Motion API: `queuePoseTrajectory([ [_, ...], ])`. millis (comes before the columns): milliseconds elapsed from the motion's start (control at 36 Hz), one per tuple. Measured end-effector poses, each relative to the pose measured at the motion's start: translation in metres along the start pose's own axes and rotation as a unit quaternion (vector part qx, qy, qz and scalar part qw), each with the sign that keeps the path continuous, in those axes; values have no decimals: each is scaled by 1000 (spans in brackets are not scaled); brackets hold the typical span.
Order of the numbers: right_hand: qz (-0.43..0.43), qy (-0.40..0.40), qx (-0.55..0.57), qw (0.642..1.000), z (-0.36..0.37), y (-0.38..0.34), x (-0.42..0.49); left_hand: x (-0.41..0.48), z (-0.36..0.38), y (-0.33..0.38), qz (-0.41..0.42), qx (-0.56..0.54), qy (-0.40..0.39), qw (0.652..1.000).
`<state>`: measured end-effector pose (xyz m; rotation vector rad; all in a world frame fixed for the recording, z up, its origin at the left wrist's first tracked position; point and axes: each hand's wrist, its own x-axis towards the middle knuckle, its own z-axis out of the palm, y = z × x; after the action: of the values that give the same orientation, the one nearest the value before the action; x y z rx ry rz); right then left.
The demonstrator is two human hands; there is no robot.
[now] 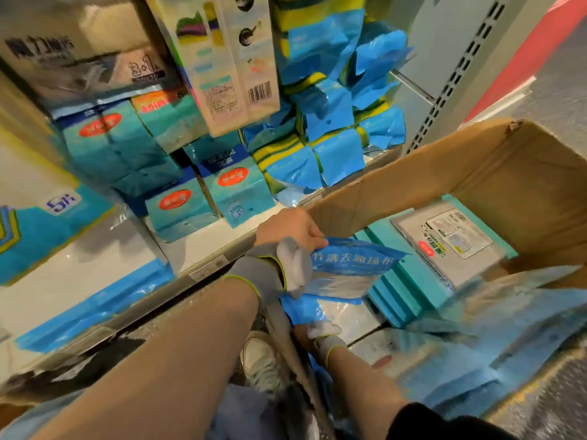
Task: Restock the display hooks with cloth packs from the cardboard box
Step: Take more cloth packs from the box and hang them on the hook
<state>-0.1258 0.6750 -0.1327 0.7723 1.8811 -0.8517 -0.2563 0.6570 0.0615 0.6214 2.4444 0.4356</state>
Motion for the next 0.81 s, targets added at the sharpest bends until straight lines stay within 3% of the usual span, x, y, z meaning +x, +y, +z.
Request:
queuePoseTrajectory([
  [111, -6, 38, -23, 999, -5, -4, -12, 0, 0, -2, 1, 7, -1, 1000],
  [250, -29, 50, 50, 997, -12, -3, -22, -5, -2, 4, -2, 8, -2, 1000],
  [611, -9, 110, -4, 994, -9, -7, -55, -32, -19, 20, 10, 16, 31, 999],
  [722, -31, 79, -12, 996, -18, -8, -73, -47, -28, 24, 5, 29, 50, 998],
  [806, -95, 37, 2, 995, -42, -9, -87, -59, -44, 30, -6, 14, 78, 997],
])
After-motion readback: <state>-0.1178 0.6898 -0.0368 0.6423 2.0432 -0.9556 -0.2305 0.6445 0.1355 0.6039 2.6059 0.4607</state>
